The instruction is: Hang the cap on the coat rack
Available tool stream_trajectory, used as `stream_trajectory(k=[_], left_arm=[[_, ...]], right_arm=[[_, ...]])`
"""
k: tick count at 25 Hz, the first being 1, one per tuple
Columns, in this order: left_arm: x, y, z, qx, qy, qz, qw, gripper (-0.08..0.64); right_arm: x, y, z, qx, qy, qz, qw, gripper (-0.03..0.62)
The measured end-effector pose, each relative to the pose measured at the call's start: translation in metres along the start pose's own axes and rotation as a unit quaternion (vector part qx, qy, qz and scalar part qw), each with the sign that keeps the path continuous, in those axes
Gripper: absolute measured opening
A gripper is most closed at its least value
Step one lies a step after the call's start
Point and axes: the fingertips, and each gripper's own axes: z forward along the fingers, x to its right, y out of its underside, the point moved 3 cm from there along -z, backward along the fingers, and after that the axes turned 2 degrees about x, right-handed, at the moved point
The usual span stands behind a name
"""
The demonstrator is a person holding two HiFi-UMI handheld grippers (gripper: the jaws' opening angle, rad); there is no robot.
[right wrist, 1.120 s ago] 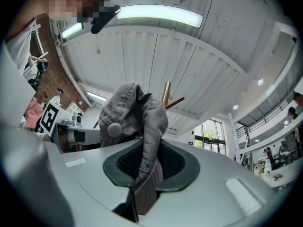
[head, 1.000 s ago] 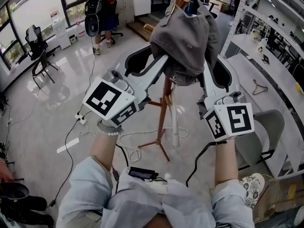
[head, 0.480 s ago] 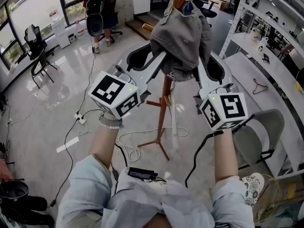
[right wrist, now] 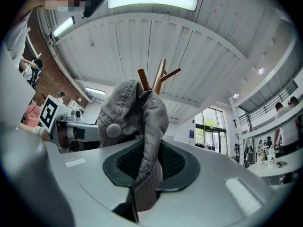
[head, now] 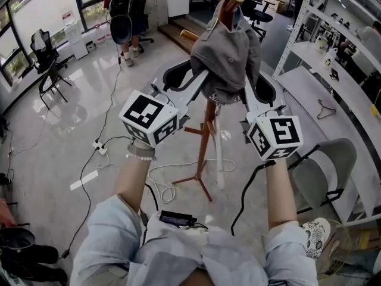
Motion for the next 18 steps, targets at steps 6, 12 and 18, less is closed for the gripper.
stream_trajectory(k=[6, 12, 18], left_arm=[[-0.005, 0.011, -0.001, -0.010, -0.002, -0.018, 0.9998, 0.120], [-0.007, 0.018, 0.001, -0.015, -0.002, -0.032, 0.9994, 0.120], [-0.006, 0.020, 0.001, -0.019, -0.001, -0.038, 0.9991, 0.121]], right_arm=[[-0.002, 0.010, 0.001, -0.011, -0.002, 0.011, 1.000, 0.080], [0.000, 0.016, 0.001, -0.017, -0.007, 0.022, 1.000, 0.084], [0.000, 0.019, -0.001, -0.021, -0.008, 0.025, 0.999, 0.086]])
